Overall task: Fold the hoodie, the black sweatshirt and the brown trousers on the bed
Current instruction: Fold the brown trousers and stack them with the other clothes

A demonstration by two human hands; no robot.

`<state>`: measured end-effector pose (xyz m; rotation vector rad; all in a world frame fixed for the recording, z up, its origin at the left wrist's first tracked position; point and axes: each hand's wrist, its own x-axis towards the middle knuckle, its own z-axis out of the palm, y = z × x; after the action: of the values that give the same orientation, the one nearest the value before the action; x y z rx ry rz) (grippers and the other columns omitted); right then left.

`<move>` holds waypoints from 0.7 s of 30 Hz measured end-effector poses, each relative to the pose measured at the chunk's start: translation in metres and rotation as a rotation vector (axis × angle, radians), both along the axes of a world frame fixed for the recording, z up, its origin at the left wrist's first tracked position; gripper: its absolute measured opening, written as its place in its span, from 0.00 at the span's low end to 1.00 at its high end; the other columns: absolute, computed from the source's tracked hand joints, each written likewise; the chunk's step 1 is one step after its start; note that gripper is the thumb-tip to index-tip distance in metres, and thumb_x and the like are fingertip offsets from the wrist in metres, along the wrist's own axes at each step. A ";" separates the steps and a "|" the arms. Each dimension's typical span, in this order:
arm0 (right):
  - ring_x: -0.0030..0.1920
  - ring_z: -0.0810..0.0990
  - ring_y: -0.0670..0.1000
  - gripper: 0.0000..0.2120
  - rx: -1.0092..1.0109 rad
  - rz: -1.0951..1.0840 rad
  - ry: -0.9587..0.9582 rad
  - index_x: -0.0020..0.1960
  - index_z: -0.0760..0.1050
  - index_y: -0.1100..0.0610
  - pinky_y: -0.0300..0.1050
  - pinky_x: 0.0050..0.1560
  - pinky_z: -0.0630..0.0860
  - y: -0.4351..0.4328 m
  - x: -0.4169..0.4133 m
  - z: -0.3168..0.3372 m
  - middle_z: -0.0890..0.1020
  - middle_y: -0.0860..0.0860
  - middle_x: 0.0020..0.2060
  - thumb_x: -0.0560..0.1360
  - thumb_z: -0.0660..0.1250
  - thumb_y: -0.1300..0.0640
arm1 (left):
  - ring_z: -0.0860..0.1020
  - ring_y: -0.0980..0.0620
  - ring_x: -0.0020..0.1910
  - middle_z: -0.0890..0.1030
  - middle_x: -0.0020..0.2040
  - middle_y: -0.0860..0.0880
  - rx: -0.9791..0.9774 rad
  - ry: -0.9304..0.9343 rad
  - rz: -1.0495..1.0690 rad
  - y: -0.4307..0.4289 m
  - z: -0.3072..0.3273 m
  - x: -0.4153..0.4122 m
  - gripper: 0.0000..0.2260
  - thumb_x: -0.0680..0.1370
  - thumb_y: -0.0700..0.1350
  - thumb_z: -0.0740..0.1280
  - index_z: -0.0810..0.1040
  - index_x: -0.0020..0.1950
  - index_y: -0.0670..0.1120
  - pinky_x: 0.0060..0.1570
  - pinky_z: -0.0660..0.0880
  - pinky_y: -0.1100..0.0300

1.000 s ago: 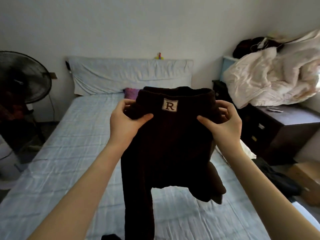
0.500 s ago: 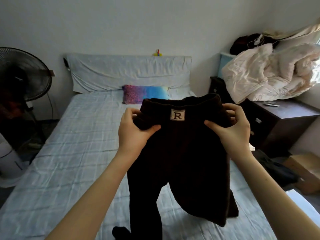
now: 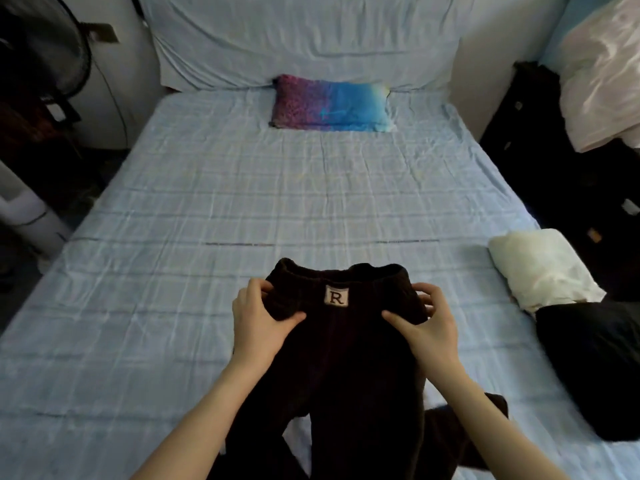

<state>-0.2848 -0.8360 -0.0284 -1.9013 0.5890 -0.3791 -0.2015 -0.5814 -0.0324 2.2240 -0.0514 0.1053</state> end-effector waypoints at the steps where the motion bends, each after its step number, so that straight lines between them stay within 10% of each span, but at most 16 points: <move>1: 0.47 0.78 0.33 0.27 0.009 0.014 0.020 0.53 0.73 0.37 0.27 0.41 0.74 -0.009 0.018 -0.012 0.81 0.42 0.48 0.63 0.83 0.54 | 0.70 0.50 0.54 0.72 0.52 0.51 0.020 0.024 0.023 -0.008 -0.014 0.016 0.30 0.61 0.52 0.82 0.67 0.52 0.53 0.50 0.68 0.59; 10: 0.52 0.80 0.45 0.26 -0.116 0.053 0.010 0.60 0.78 0.51 0.28 0.44 0.68 -0.082 0.250 -0.084 0.81 0.47 0.52 0.65 0.82 0.50 | 0.66 0.42 0.60 0.68 0.56 0.44 0.119 -0.021 0.133 -0.075 -0.095 0.222 0.33 0.62 0.50 0.82 0.68 0.58 0.44 0.58 0.62 0.59; 13: 0.69 0.72 0.52 0.31 -0.297 0.175 0.107 0.75 0.68 0.53 0.40 0.65 0.67 -0.094 0.303 -0.120 0.71 0.53 0.71 0.75 0.74 0.49 | 0.63 0.41 0.67 0.65 0.66 0.40 0.277 -0.021 0.067 -0.091 -0.131 0.258 0.37 0.66 0.55 0.79 0.67 0.69 0.44 0.66 0.61 0.54; 16: 0.78 0.59 0.56 0.29 -0.611 0.364 0.284 0.80 0.59 0.51 0.57 0.77 0.57 -0.076 0.285 -0.185 0.61 0.53 0.79 0.82 0.61 0.46 | 0.55 0.40 0.76 0.57 0.78 0.40 0.529 -0.011 -0.155 -0.101 -0.197 0.225 0.35 0.77 0.59 0.67 0.60 0.78 0.46 0.75 0.52 0.48; 21: 0.81 0.44 0.52 0.30 -0.837 0.609 0.495 0.82 0.47 0.42 0.57 0.79 0.43 -0.040 0.181 -0.297 0.51 0.47 0.81 0.81 0.41 0.37 | 0.49 0.45 0.79 0.50 0.81 0.46 0.841 0.100 -0.401 -0.090 -0.307 0.143 0.28 0.81 0.60 0.47 0.54 0.80 0.50 0.76 0.46 0.46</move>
<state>-0.1043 -0.8761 -0.3256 -2.8867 0.1137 0.3158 -0.0585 -0.6717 -0.3390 2.9922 -0.5748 -0.3031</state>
